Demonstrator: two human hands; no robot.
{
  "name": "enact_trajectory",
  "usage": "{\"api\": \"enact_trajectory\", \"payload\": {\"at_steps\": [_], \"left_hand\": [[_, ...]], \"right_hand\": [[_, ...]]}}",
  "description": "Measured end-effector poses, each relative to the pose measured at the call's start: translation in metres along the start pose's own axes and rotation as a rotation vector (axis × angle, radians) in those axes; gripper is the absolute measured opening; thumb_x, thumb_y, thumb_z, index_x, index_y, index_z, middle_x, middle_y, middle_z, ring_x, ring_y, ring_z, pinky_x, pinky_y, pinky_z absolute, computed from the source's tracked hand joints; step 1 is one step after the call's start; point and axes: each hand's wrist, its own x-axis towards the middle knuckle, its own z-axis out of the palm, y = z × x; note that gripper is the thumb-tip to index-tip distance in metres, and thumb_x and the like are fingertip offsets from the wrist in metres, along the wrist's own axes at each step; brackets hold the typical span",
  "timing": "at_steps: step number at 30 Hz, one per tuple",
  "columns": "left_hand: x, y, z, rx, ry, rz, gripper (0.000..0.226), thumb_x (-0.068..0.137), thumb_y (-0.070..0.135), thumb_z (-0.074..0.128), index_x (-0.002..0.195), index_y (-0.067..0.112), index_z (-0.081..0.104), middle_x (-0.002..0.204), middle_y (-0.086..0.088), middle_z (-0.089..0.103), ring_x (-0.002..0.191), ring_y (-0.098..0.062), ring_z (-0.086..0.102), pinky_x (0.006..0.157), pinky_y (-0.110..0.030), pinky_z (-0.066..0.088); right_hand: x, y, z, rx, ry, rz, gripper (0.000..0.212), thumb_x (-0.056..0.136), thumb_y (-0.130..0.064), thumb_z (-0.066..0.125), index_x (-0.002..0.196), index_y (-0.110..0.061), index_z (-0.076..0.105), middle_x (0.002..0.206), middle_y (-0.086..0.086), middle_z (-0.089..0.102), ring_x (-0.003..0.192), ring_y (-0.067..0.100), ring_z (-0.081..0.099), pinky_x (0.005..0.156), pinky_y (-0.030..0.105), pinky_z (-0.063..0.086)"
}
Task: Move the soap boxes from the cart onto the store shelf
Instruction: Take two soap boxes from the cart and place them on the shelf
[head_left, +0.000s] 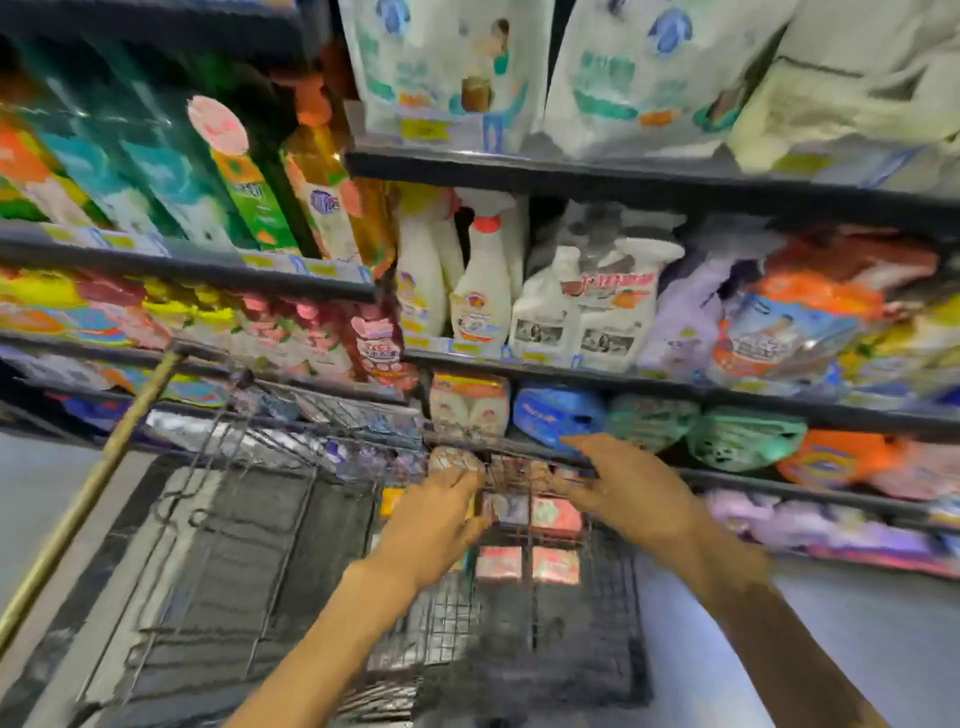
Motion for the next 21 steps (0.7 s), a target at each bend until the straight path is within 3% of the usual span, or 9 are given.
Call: {"api": "enact_trajectory", "payload": {"at_steps": [4, 7, 13, 17, 19, 21], "left_hand": [[0.057, -0.028, 0.074, -0.032, -0.149, -0.01, 0.047, 0.099, 0.035, 0.052, 0.143, 0.021, 0.043, 0.139, -0.006, 0.053, 0.126, -0.031, 0.053, 0.096, -0.042, 0.05], [0.089, -0.04, 0.135, -0.03, -0.219, -0.038, 0.049, 0.1, 0.03, 0.052, 0.146, 0.019, 0.039, 0.141, -0.008, 0.051, 0.122, -0.033, 0.056, 0.092, -0.045, 0.053], [0.136, -0.065, 0.257, 0.038, -0.305, -0.103, 0.055, 0.096, 0.021, 0.06, 0.146, 0.016, 0.038, 0.136, -0.009, 0.057, 0.121, -0.032, 0.059, 0.09, -0.041, 0.052], [0.158, -0.079, 0.321, 0.137, -0.339, -0.095, 0.053, 0.097, 0.021, 0.058, 0.146, 0.016, 0.038, 0.149, -0.008, 0.044, 0.139, -0.032, 0.041, 0.097, -0.04, 0.045], [0.166, -0.087, 0.345, 0.178, -0.328, -0.081, 0.056, 0.096, 0.024, 0.06, 0.147, 0.017, 0.038, 0.153, -0.007, 0.038, 0.147, -0.034, 0.029, 0.103, -0.041, 0.04], [0.171, -0.093, 0.36, 0.176, -0.304, -0.097, 0.063, 0.093, 0.027, 0.066, 0.147, 0.015, 0.037, 0.152, -0.008, 0.04, 0.147, -0.033, 0.028, 0.108, -0.04, 0.036]], "right_hand": [[0.017, 0.028, 0.063, 0.086, -0.13, 0.094, 0.06, 0.091, -0.049, 0.062, 0.144, -0.028, 0.046, 0.137, -0.001, 0.057, 0.129, 0.019, 0.052, 0.107, 0.041, 0.04], [0.029, 0.05, 0.116, 0.139, -0.198, 0.173, 0.057, 0.09, -0.058, 0.055, 0.141, -0.033, 0.045, 0.137, -0.008, 0.053, 0.127, 0.015, 0.052, 0.102, 0.031, 0.042], [0.052, 0.084, 0.213, 0.153, -0.328, 0.251, 0.053, 0.097, -0.048, 0.053, 0.147, -0.038, 0.037, 0.146, -0.008, 0.049, 0.125, 0.014, 0.053, 0.095, 0.021, 0.039], [0.058, 0.102, 0.262, 0.158, -0.361, 0.299, 0.052, 0.096, -0.049, 0.053, 0.145, -0.034, 0.04, 0.14, -0.005, 0.053, 0.122, 0.017, 0.054, 0.099, 0.033, 0.046], [0.058, 0.109, 0.278, 0.166, -0.346, 0.294, 0.05, 0.096, -0.051, 0.052, 0.143, -0.034, 0.042, 0.138, -0.007, 0.053, 0.121, 0.016, 0.055, 0.099, 0.033, 0.047], [0.055, 0.116, 0.289, 0.182, -0.327, 0.285, 0.052, 0.096, -0.051, 0.053, 0.145, -0.04, 0.039, 0.143, -0.012, 0.049, 0.126, 0.011, 0.051, 0.101, 0.024, 0.043]]}}
